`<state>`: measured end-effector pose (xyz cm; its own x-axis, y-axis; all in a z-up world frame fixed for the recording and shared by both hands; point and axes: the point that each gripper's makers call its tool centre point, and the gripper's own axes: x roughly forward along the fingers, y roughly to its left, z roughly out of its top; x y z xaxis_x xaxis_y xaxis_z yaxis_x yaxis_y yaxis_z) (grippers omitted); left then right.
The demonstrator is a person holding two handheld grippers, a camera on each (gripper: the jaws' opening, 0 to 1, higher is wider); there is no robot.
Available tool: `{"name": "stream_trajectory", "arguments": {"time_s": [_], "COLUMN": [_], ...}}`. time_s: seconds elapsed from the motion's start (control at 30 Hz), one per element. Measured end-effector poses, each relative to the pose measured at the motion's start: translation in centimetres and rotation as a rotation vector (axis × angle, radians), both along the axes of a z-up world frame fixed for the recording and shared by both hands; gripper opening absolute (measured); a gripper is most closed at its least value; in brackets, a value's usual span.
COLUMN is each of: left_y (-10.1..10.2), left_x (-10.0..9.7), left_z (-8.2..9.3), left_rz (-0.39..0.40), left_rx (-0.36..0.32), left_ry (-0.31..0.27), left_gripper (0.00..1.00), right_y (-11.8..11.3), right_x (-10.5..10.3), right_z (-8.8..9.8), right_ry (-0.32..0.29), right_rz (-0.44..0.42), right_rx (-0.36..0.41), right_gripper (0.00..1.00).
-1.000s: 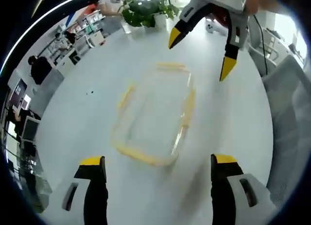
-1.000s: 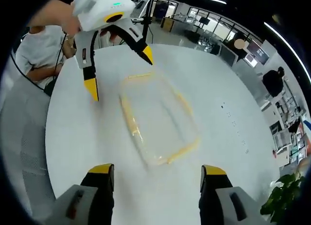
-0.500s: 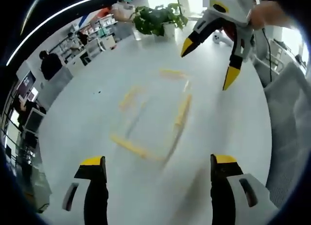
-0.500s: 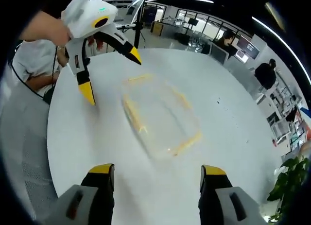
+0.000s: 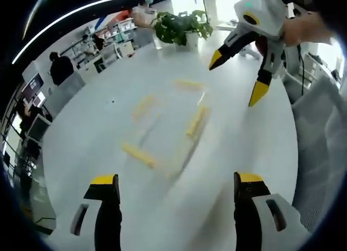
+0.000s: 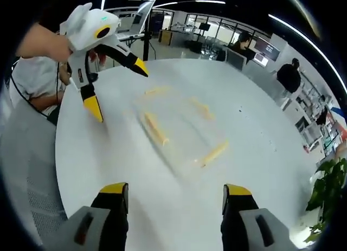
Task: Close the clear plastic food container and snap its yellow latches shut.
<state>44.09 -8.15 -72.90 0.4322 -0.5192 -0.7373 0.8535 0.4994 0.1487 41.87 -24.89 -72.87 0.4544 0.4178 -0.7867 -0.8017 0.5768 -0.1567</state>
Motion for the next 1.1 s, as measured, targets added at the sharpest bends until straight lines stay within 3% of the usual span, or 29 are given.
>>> {"name": "stream_trajectory", "arguments": {"time_s": [0.6,1.1], "left_y": [1.0,2.6], "left_x": [-3.9,-6.7], "left_z": [-0.6,-0.4], "left_rz": [0.040,0.057], "left_rx": [-0.064,-0.092], "left_ry": [0.008,0.001], "left_gripper": [0.84,0.83], "right_y": [-1.7,-1.5], "right_x": [-2.7,-3.8], "right_z": [-0.8,0.2], "right_ry": [-0.015,-0.071], "right_rz": [-0.036,-0.049], "right_rx": [0.015,0.060], "right_gripper": [0.68,0.67]}}
